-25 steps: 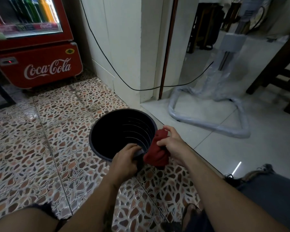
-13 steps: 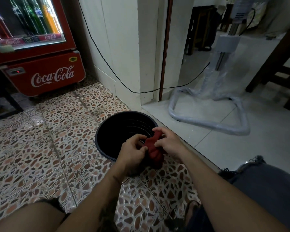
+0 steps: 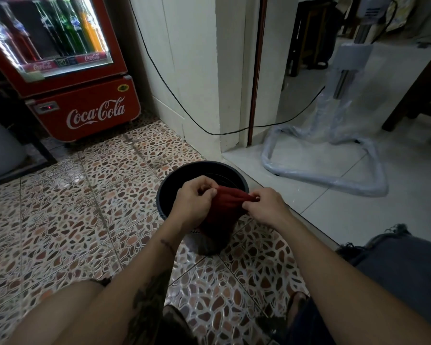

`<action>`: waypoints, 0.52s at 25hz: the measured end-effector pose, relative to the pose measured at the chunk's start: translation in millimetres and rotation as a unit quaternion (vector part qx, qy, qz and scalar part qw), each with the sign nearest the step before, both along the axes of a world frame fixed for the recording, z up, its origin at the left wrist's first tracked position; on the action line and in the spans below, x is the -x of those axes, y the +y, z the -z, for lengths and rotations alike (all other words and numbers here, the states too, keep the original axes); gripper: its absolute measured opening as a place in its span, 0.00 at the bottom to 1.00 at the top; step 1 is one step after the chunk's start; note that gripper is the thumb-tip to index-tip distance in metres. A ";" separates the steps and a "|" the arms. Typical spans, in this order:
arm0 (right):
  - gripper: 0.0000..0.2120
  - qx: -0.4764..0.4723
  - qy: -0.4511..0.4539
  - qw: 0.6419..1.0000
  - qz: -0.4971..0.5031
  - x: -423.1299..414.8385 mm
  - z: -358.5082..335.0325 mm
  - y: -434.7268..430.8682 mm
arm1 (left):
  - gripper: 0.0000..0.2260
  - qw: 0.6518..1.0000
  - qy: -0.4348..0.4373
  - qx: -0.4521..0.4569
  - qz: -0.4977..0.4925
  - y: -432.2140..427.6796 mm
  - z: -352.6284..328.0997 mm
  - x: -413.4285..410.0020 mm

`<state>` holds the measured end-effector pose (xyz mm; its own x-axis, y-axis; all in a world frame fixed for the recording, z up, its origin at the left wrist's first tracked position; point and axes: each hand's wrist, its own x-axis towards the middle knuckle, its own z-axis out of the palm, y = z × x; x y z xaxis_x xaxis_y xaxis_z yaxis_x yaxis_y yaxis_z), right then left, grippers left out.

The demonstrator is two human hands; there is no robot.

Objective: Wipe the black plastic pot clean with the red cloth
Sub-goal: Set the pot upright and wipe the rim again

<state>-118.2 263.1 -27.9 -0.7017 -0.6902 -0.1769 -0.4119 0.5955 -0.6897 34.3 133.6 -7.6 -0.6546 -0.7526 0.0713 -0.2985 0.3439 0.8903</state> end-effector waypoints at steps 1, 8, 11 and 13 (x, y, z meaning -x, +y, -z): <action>0.06 0.007 -0.027 1.000 -0.004 0.6 -4.1 0.0 | 0.09 1.000 -0.013 0.013 -0.002 0.7 2.3 -2.4; 0.10 0.119 -0.280 0.952 -0.014 3.2 -32.9 -1.0 | 0.32 0.961 -0.161 0.118 0.189 19.9 30.4 -13.2; 0.10 0.154 -0.336 0.929 -0.030 5.2 -42.2 -2.2 | 0.43 0.949 -0.201 0.173 0.168 33.2 41.9 -7.5; 0.15 0.162 -0.361 0.918 -0.041 8.1 -45.3 -1.4 | 0.38 0.962 -0.160 0.176 0.137 37.7 45.7 -4.1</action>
<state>-126.3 261.7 17.4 -0.4265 -0.8337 -0.3507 0.1876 0.2978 -0.9360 38.3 171.3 -53.3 -0.8562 -0.5140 0.0528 -0.3919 0.7126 0.5819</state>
